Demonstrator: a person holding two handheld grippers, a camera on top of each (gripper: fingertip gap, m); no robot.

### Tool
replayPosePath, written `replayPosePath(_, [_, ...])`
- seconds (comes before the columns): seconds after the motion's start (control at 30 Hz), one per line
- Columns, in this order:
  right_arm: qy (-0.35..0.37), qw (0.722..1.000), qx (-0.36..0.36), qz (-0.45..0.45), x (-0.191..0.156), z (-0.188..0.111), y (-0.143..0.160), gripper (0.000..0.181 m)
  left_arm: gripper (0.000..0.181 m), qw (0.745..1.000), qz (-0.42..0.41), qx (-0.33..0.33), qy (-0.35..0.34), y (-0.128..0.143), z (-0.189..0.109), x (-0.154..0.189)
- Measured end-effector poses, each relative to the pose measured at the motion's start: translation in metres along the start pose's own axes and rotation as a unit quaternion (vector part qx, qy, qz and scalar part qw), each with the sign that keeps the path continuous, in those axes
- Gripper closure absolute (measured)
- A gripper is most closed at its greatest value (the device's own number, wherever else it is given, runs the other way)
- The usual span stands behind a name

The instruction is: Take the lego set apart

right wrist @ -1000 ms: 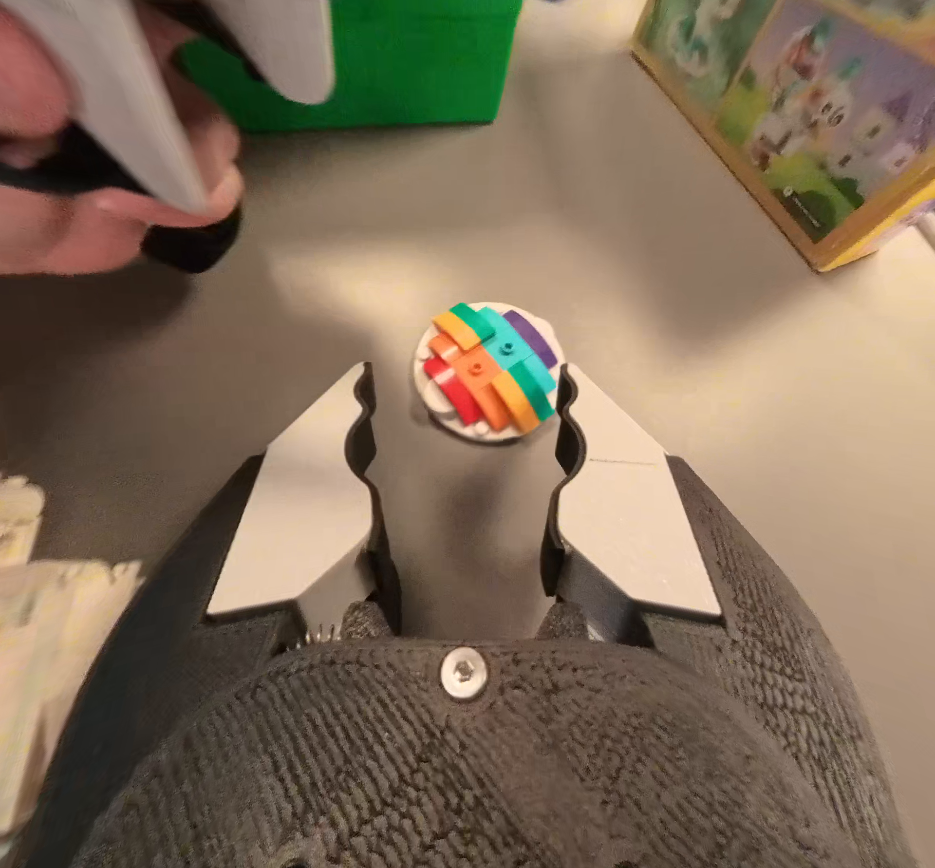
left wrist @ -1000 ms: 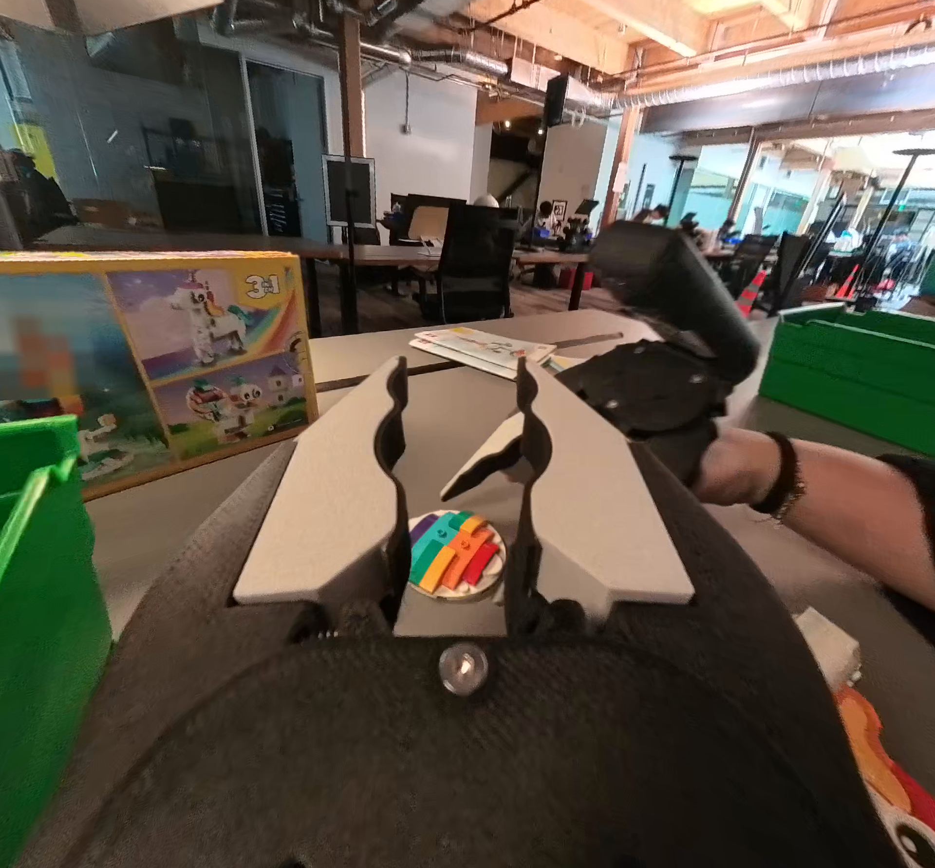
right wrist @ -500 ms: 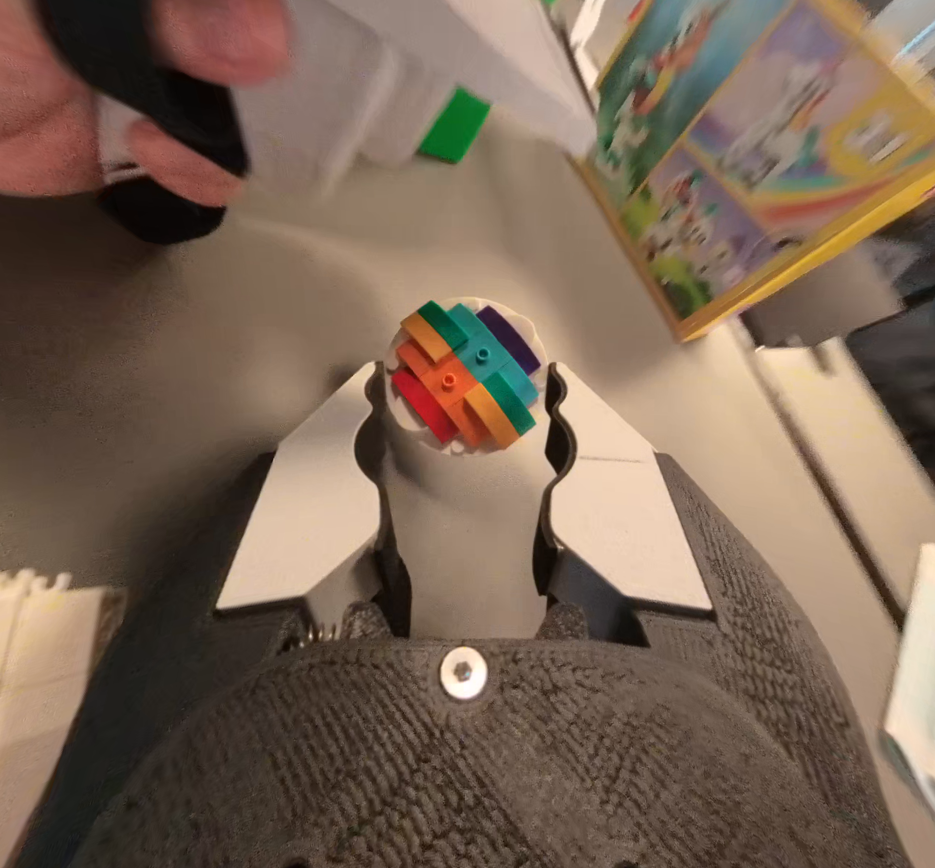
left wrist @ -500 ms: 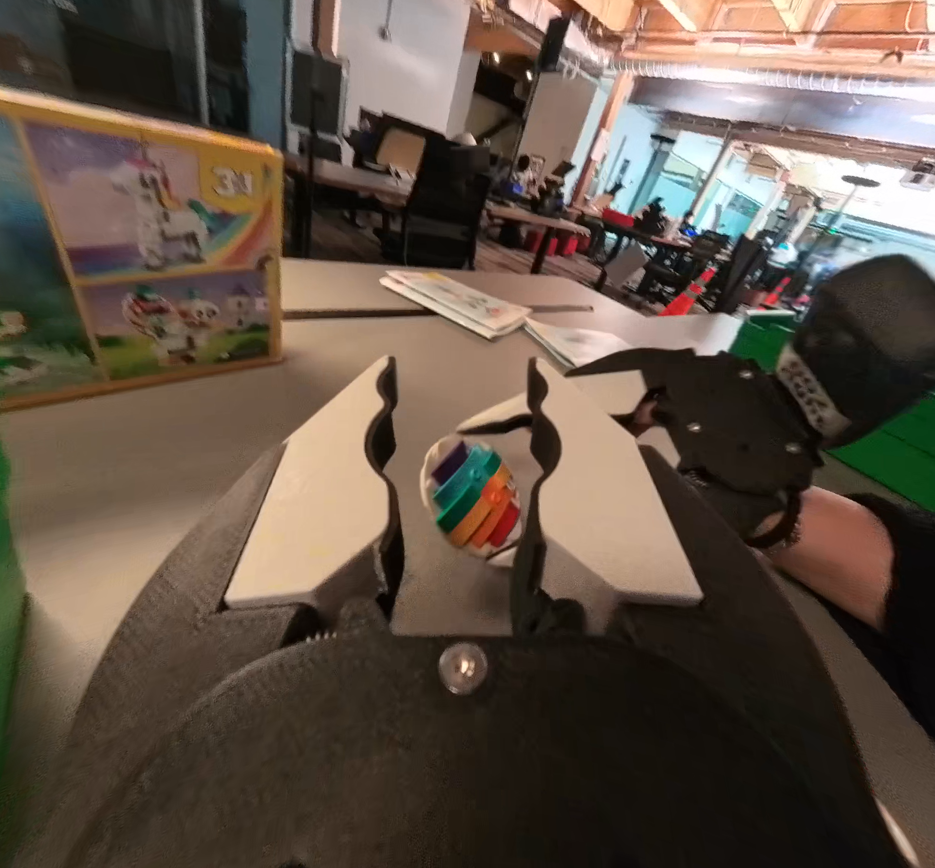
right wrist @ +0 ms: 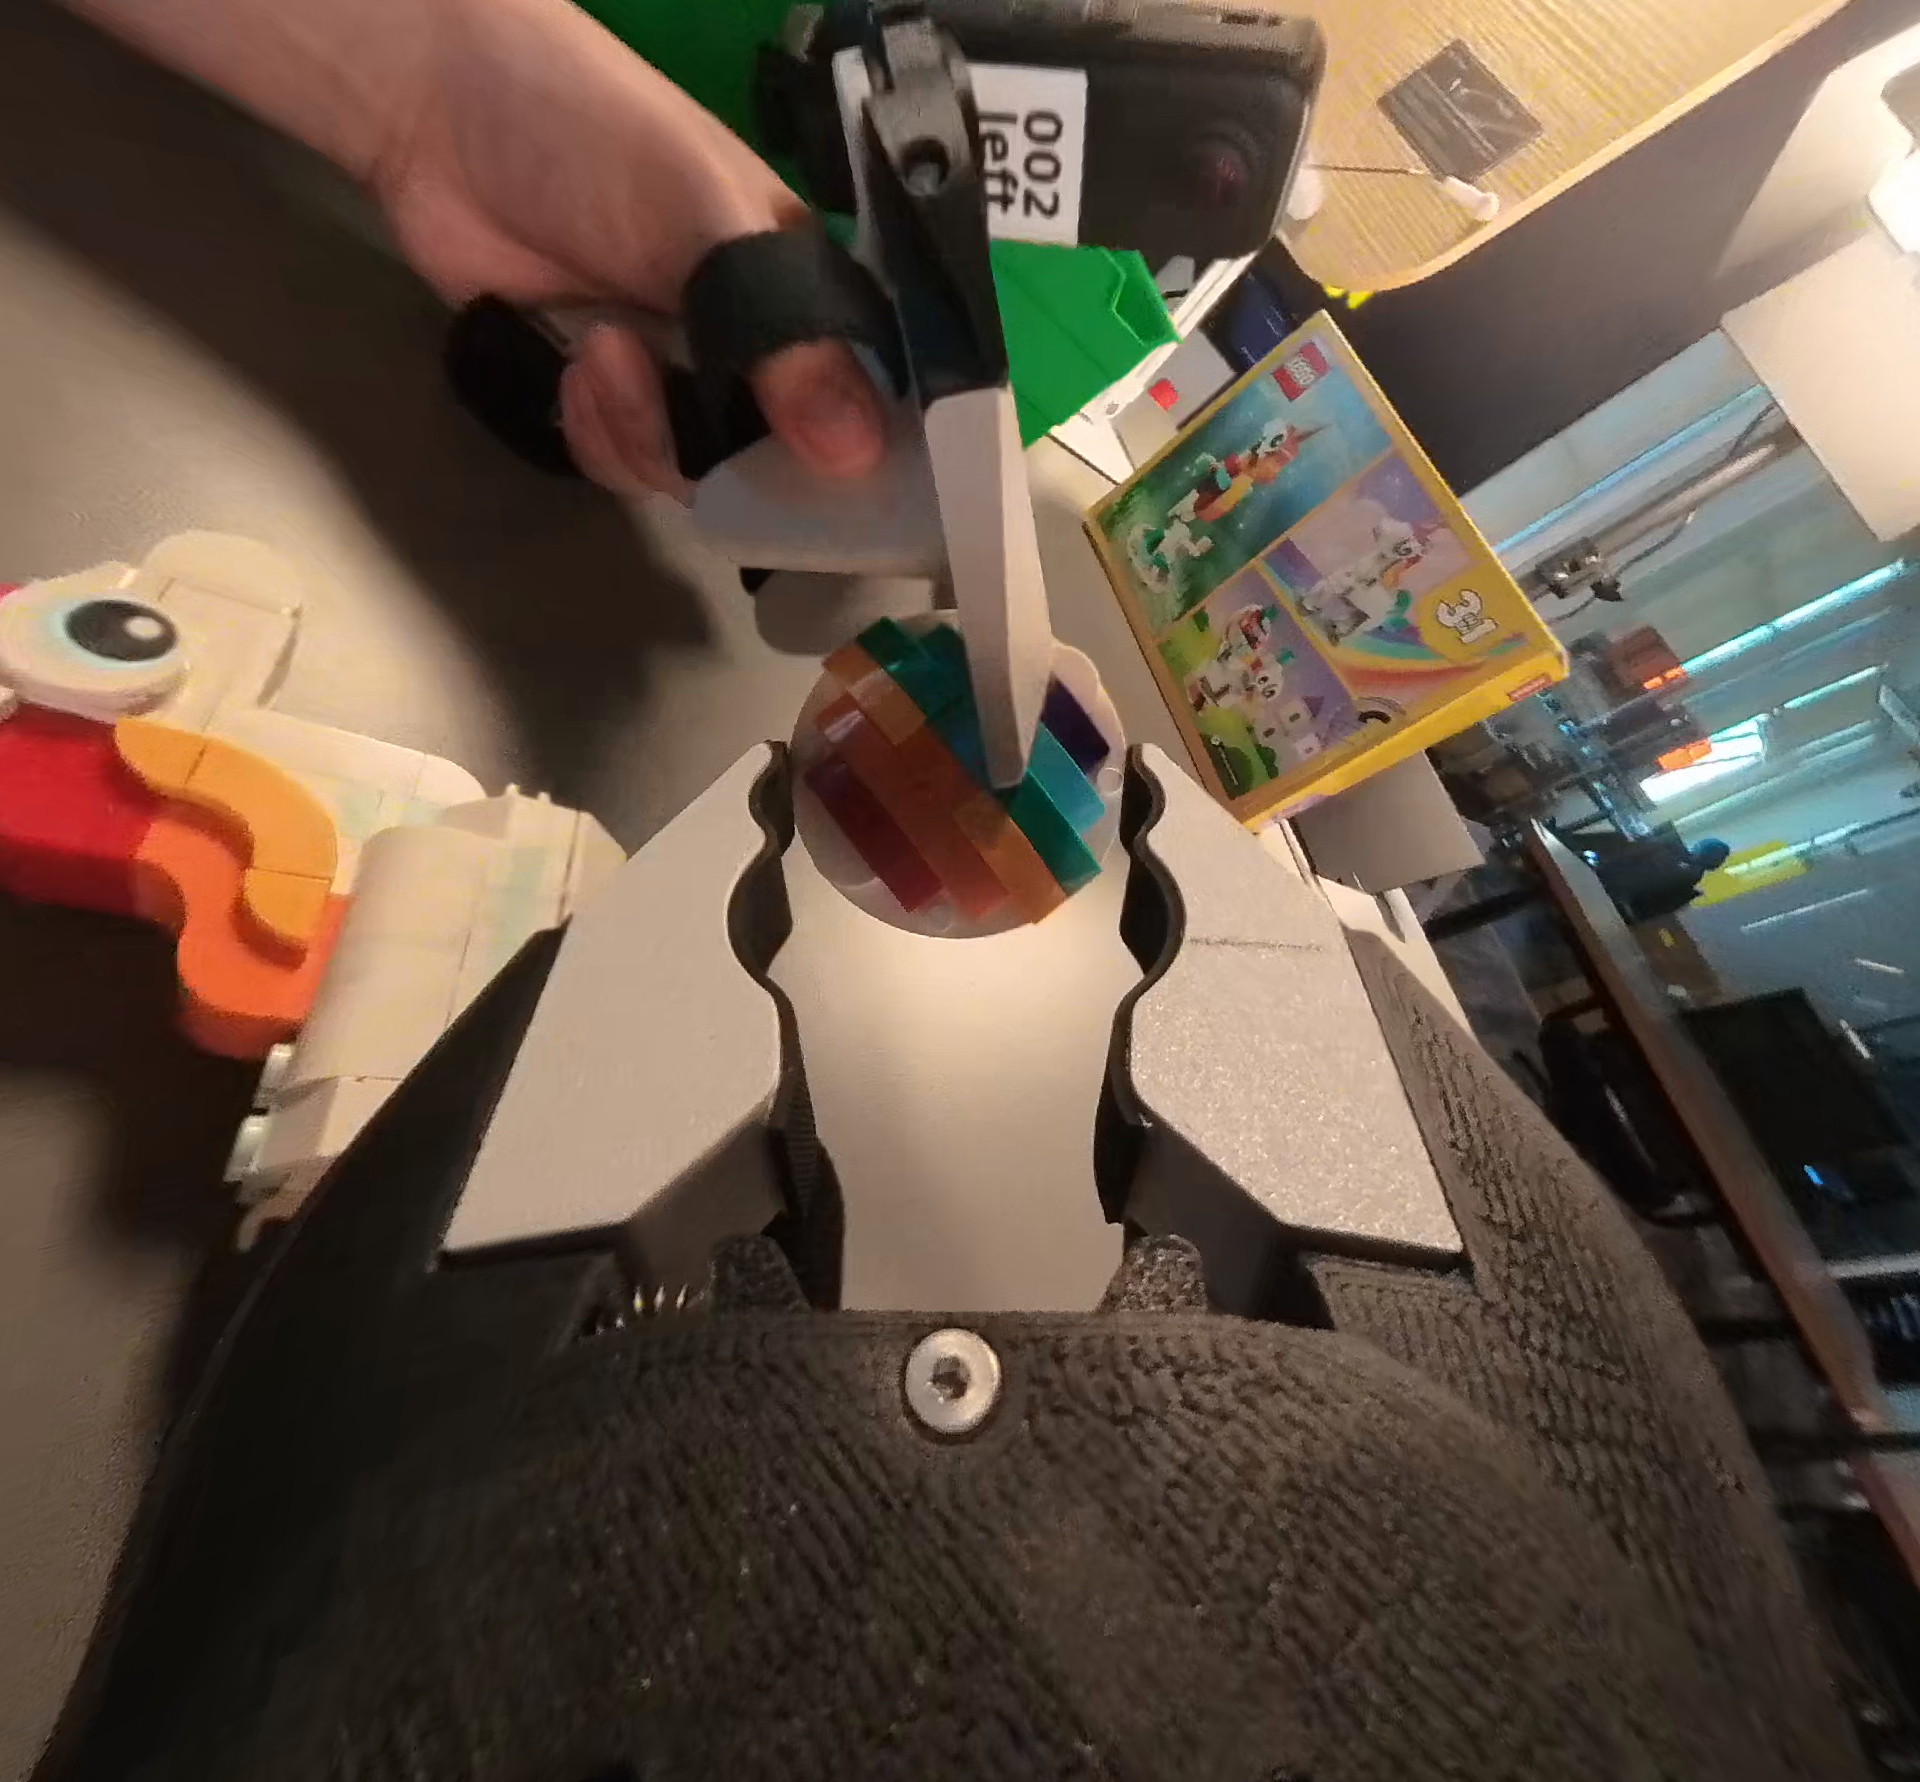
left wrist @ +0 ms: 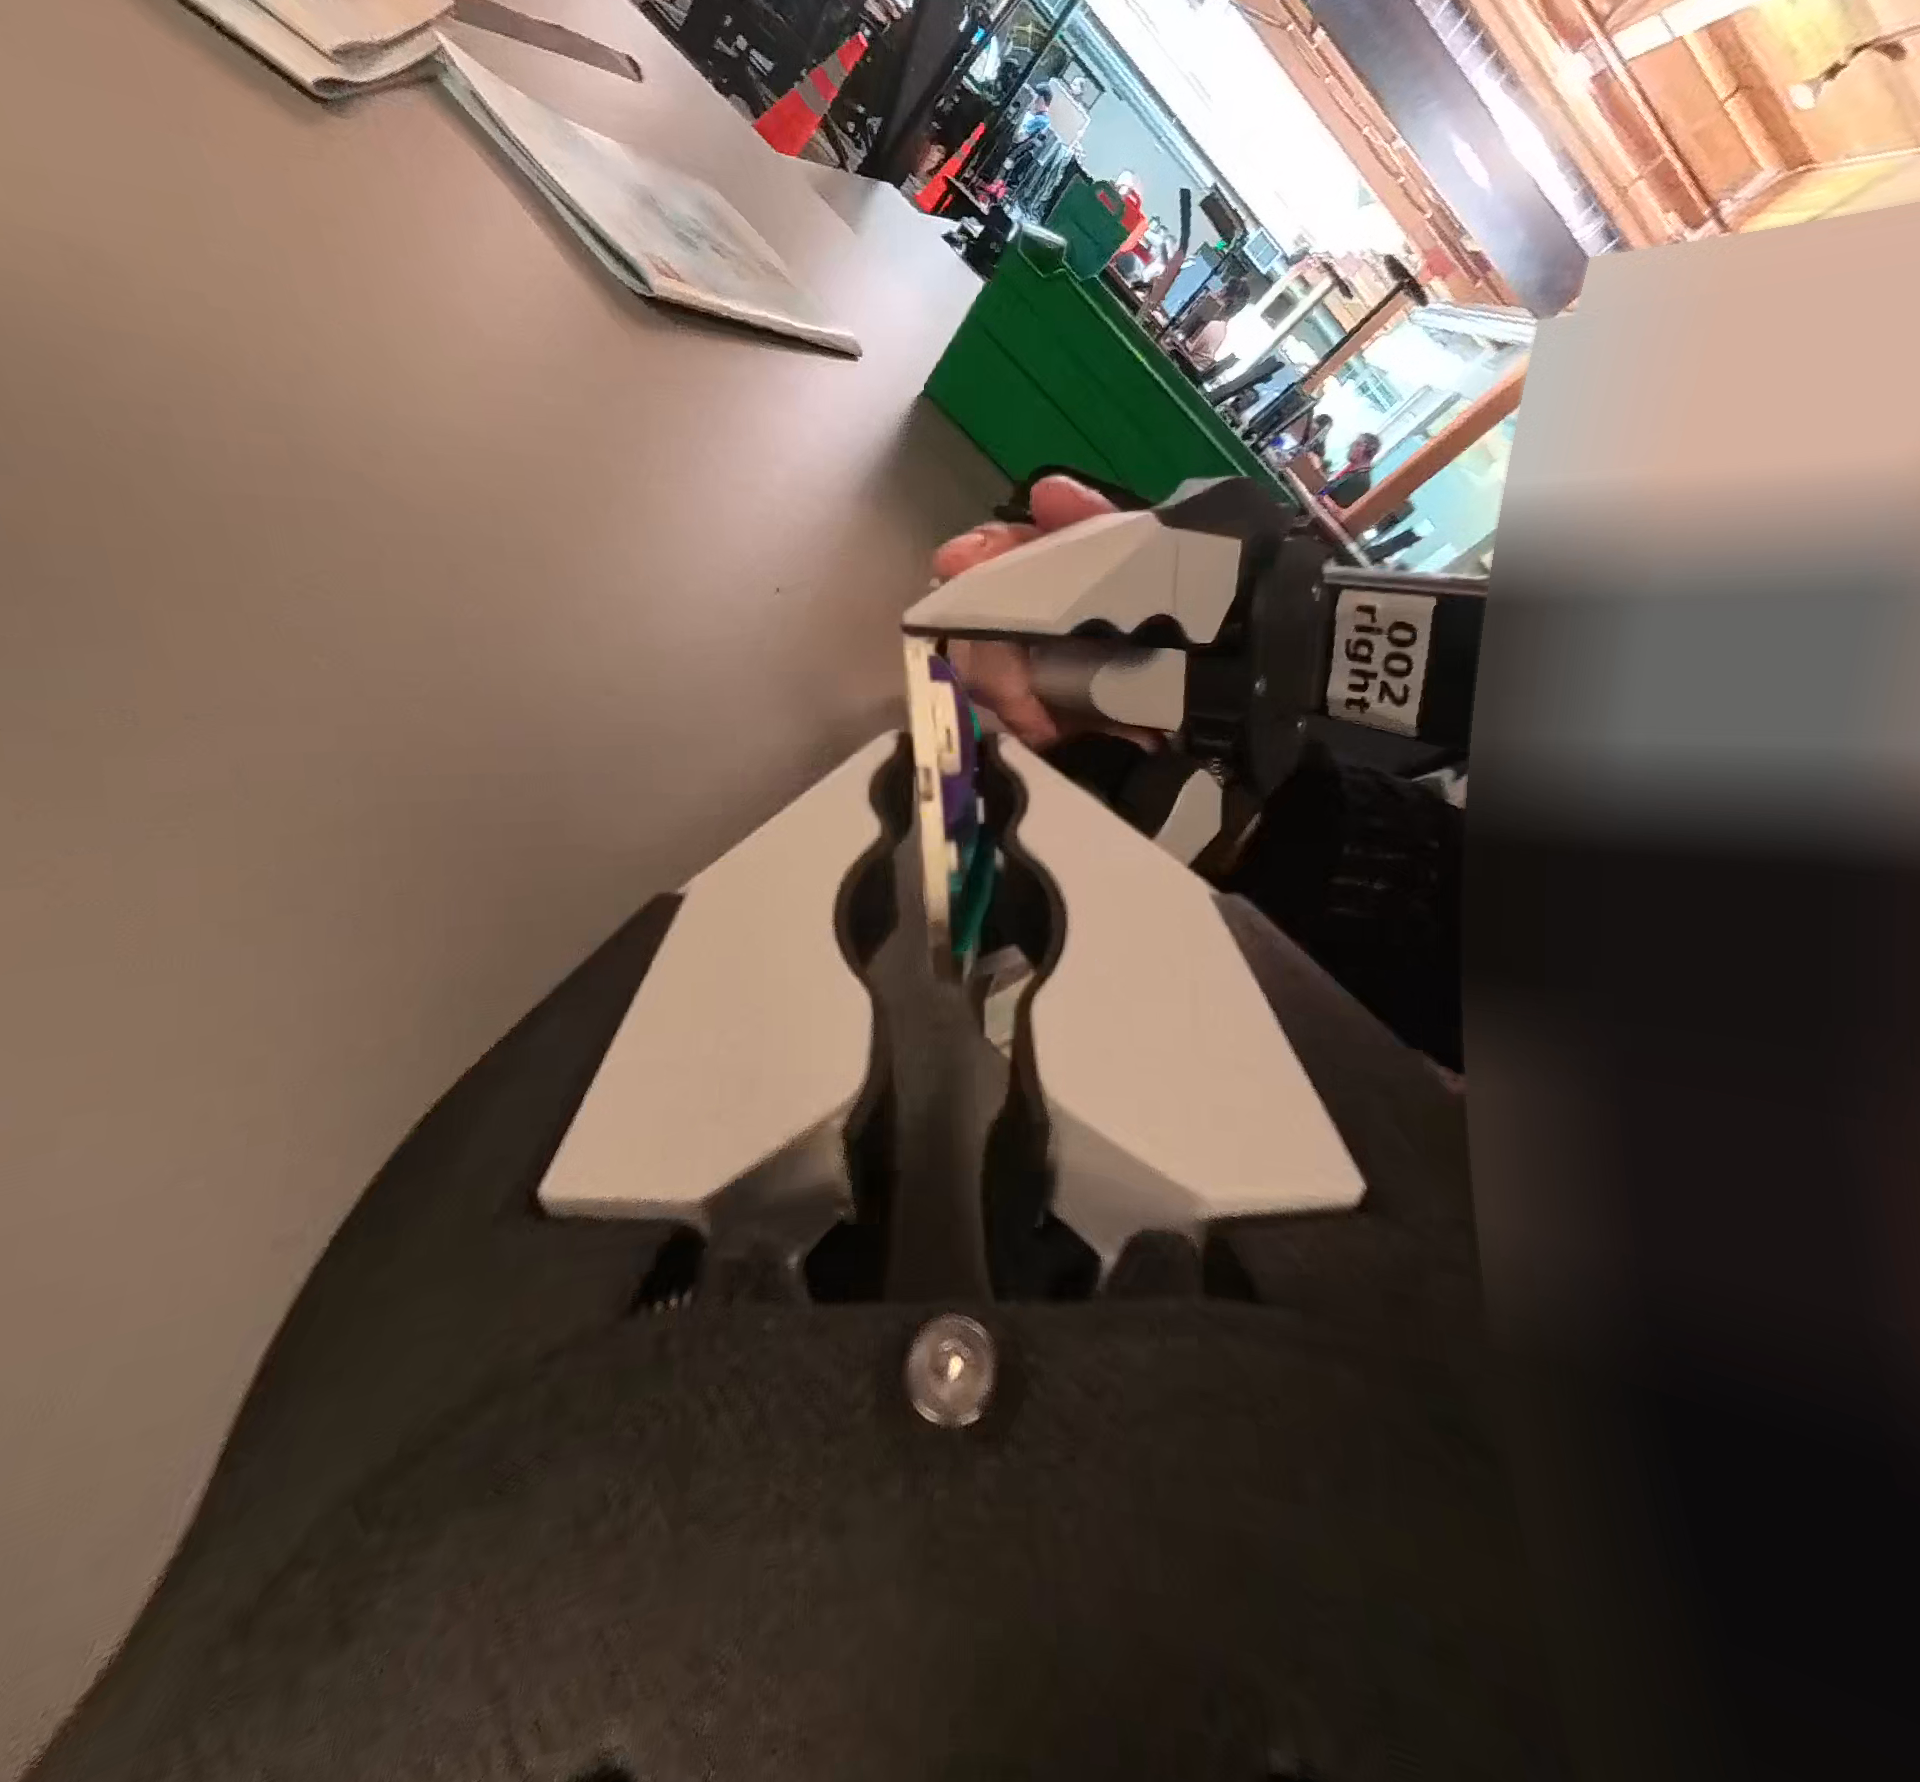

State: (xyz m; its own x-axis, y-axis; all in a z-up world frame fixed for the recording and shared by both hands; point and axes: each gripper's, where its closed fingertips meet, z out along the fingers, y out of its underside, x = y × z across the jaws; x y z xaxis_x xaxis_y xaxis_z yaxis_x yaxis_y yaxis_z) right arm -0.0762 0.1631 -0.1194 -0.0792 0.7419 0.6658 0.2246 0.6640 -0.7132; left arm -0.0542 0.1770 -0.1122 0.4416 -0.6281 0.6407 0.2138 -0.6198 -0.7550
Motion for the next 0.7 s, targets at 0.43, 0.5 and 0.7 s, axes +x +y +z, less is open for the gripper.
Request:
replayPosePath(0.43, [0.013,0.965,0.033,0.258,0.034,-0.016,0.002,0.15,0.169,0.991,0.118,0.042,-0.04,-0.015,-0.005,0.004])
replayPosePath(0.5, [0.005,0.963,0.033,0.267,0.032,-0.015,0.002,0.157,0.169,0.99,0.126,0.045,-0.046,-0.016,-0.006,0.003])
replayPosePath(0.7, [0.0,0.959,0.028,0.281,0.031,-0.014,0.002,0.157,0.17,0.985,0.155,0.04,-0.056,-0.015,-0.006,0.004])
